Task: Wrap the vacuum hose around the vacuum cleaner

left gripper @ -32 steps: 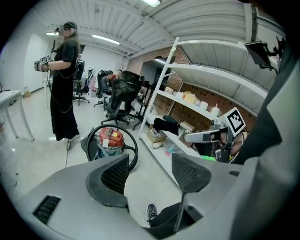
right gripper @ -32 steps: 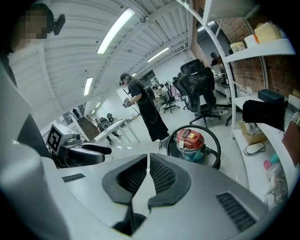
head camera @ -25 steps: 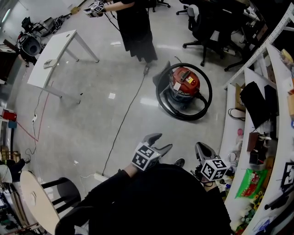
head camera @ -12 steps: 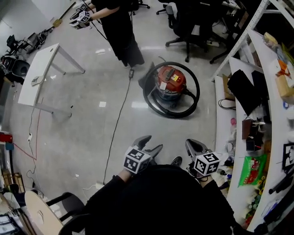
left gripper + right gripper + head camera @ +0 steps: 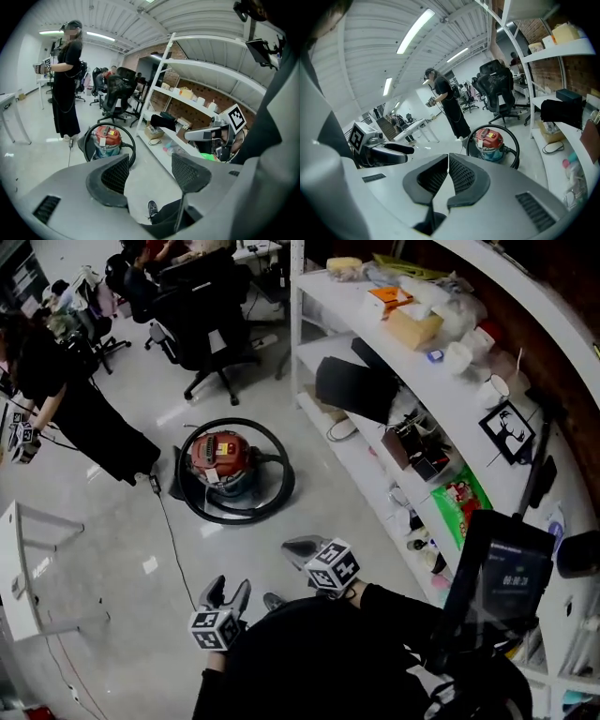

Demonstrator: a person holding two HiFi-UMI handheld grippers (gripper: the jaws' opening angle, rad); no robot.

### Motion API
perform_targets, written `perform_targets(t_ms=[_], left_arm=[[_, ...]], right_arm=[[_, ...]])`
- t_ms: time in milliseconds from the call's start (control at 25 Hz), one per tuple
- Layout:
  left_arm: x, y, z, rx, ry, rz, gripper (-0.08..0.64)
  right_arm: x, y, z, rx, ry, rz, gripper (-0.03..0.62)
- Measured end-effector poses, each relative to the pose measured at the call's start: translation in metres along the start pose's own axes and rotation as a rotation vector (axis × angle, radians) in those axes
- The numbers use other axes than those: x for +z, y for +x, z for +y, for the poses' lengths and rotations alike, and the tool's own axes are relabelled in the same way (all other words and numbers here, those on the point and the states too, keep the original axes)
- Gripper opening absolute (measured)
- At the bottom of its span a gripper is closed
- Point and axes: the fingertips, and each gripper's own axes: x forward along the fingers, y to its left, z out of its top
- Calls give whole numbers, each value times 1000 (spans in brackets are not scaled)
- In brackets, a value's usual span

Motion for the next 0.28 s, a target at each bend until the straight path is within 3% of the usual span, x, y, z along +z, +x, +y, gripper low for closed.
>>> perform_targets(t_ms=[280], left_arm=[[5,17,-16,-10,24,1,299]], right_arm=[[-2,-12,-17,-13,-3,-16,23]])
